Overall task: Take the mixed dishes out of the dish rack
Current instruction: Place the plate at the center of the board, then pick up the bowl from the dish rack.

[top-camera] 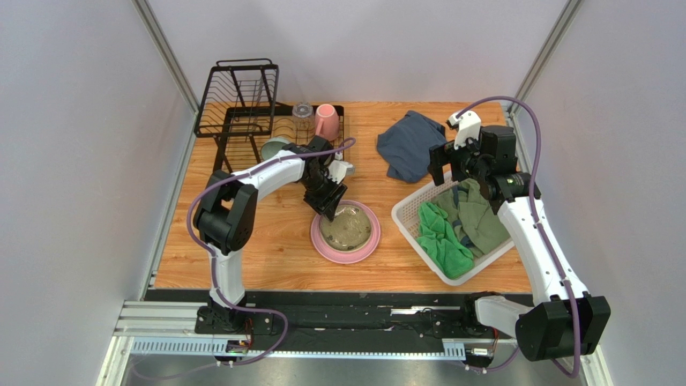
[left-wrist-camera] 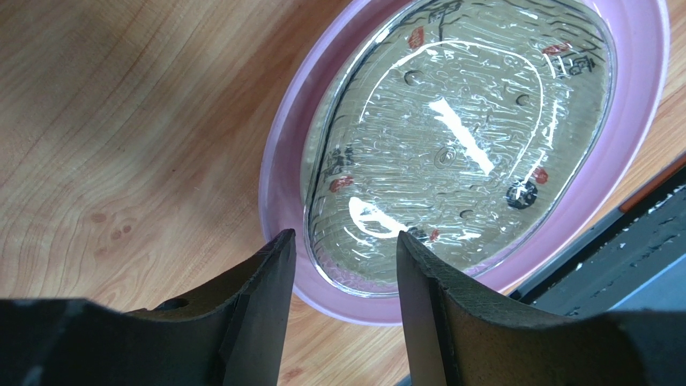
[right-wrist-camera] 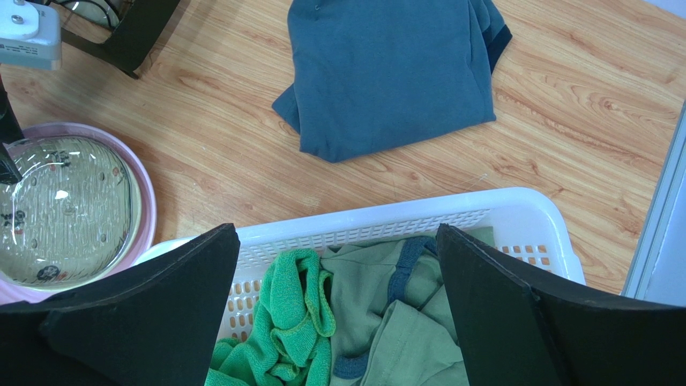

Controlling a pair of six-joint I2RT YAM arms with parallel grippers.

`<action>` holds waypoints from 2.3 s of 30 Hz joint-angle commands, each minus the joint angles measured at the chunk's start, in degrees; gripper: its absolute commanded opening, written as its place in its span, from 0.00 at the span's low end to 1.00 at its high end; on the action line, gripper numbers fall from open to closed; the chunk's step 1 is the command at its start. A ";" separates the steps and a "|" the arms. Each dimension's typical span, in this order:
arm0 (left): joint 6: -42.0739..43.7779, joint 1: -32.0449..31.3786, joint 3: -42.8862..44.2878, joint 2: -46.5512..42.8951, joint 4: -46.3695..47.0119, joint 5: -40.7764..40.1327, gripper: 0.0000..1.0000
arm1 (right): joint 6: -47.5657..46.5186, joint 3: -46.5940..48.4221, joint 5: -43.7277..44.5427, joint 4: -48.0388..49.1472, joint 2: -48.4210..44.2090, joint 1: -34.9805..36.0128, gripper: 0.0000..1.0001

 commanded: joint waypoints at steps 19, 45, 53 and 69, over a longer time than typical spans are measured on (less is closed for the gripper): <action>4.68 -1.14 6.43 -13.79 -4.07 -5.17 0.88 | -0.75 2.55 -0.46 0.05 0.82 0.20 0.99; 39.22 -1.23 -0.74 -17.57 23.59 -30.83 0.89 | -1.36 2.90 -0.72 -0.83 1.53 0.20 0.99; 43.26 -1.23 -3.84 -13.27 37.49 -32.50 0.89 | -1.80 3.16 0.07 -1.18 2.41 0.20 0.99; 46.08 -1.05 -7.53 -7.11 50.14 -34.35 0.82 | -2.33 3.43 0.95 -1.71 4.25 0.20 0.99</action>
